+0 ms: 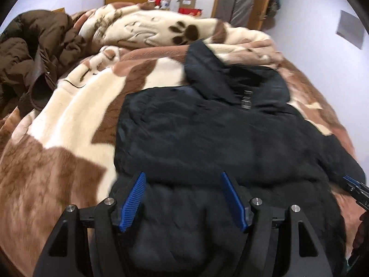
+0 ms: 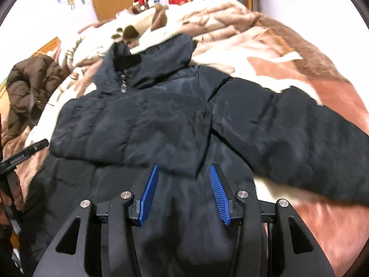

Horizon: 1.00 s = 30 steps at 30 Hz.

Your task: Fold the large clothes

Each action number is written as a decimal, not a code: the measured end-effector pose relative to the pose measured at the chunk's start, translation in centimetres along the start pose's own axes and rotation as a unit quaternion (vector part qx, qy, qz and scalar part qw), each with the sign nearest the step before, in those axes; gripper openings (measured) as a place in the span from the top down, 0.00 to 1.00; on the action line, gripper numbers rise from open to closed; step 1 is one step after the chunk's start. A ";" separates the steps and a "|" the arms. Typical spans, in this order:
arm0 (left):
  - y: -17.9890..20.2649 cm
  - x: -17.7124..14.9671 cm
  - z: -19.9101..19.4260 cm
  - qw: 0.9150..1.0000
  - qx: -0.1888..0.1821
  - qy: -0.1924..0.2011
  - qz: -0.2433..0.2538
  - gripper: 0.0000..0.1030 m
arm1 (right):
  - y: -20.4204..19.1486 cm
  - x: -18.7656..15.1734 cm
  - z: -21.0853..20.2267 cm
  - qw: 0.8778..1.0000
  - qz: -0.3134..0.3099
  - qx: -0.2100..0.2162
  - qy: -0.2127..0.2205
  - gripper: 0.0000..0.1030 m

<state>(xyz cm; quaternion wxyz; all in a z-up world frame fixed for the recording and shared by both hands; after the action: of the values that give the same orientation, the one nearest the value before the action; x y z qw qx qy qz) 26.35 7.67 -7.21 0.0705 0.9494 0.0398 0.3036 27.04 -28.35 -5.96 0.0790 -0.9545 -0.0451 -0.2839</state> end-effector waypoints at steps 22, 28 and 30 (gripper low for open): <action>11.7 -6.9 -13.9 0.995 -0.072 0.047 0.057 0.33 | 4.7 -9.5 -13.8 0.994 0.088 0.003 0.059 0.50; 12.1 -6.2 -12.4 0.995 -0.059 0.041 0.064 0.33 | 7.7 -9.5 -13.2 0.991 0.118 -0.015 0.056 0.50; 12.4 -6.0 -11.6 0.996 -0.054 0.037 0.068 0.33 | 8.9 -9.5 -12.7 0.990 0.127 -0.025 0.052 0.50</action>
<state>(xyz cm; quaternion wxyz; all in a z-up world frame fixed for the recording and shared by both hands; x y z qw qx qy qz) 15.07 -3.97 0.67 0.0992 0.9327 -0.0390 0.3445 13.44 -39.79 -1.79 0.0924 -0.9381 0.0883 -0.3220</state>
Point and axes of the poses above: each gripper's, at about its wrist camera, not at the fingertips, and z roughly the way its jaws point, y to its right, x to its top, the point moved 3 cm from there along z, roughly the way its jaws point, and after that the axes turned 4 degrees about -y, right-handed, at the moved point
